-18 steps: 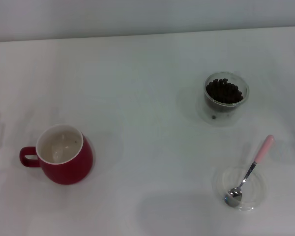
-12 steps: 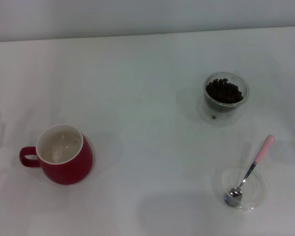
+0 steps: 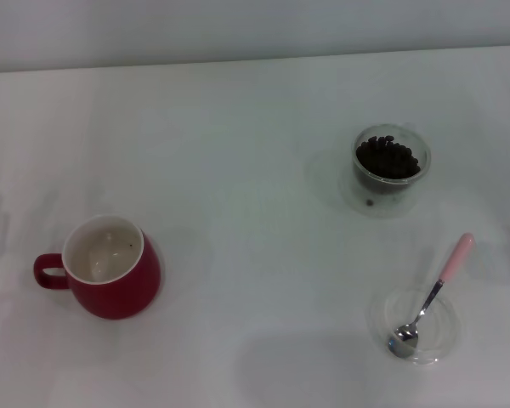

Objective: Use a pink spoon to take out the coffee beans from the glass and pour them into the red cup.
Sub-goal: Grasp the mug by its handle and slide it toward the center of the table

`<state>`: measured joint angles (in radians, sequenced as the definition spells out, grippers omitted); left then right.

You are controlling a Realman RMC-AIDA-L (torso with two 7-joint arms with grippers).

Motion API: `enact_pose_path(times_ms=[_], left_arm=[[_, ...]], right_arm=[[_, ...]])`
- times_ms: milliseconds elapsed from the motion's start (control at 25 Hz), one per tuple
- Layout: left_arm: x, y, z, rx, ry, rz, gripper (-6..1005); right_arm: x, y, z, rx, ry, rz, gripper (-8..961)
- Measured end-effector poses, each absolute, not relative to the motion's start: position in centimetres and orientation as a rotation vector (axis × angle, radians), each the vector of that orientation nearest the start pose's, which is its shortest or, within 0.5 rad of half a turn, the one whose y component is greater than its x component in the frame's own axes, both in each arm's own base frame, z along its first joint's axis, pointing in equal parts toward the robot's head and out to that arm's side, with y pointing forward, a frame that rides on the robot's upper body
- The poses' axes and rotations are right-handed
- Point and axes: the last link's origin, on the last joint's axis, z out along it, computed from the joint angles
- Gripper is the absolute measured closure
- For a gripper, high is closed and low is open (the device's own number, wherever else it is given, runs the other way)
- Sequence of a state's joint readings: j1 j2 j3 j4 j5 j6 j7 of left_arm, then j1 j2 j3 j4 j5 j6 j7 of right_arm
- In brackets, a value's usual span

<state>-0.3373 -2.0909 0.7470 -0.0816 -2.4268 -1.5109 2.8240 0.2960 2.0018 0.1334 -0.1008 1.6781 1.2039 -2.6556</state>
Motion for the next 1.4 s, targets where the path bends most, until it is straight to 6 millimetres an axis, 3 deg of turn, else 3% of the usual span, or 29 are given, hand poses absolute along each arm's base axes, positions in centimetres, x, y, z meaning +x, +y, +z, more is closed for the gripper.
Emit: enact_pose_path(times_ms=[1400], left_arm=[[-35.29,25.60,-0.21,-1.525,-0.574,-0.853,433]], right_arm=[[43.28,26.64,7.83,-1.319,0.734,0.595,147]])
